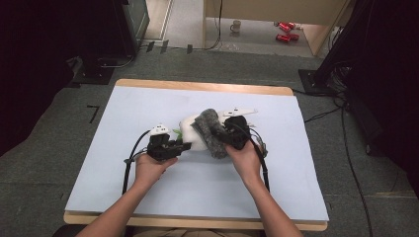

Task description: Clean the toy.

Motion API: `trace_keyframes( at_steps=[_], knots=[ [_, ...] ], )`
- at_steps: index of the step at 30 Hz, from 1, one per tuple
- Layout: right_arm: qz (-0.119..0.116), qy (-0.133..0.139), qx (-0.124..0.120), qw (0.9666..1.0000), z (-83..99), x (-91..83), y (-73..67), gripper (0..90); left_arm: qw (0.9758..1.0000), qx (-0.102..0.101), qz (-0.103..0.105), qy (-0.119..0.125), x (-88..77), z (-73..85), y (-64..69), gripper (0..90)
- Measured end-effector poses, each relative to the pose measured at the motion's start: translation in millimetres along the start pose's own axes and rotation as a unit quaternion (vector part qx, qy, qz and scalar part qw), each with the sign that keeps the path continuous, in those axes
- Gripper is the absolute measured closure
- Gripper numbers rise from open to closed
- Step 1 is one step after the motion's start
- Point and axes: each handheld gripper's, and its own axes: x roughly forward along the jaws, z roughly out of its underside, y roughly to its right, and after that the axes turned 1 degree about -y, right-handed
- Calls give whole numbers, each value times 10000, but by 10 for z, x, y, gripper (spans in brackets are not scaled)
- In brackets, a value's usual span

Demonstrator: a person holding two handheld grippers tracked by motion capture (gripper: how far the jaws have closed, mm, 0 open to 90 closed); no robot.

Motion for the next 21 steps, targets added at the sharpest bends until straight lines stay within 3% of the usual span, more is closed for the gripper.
trace_keyframes(
  at_steps=[11,17,21],
  knots=[
    [237,262,370,9987,19,-252,266,778,9999,-4,115,-78,23,-31,-68,684],
    [564,407,611,9957,67,-435,487,774,9998,-70,125,-118,35,-49,-96,684],
    [371,460,870,9945,200,-417,667,763,9997,33,162,-186,51,-57,-82,682]
  ],
)
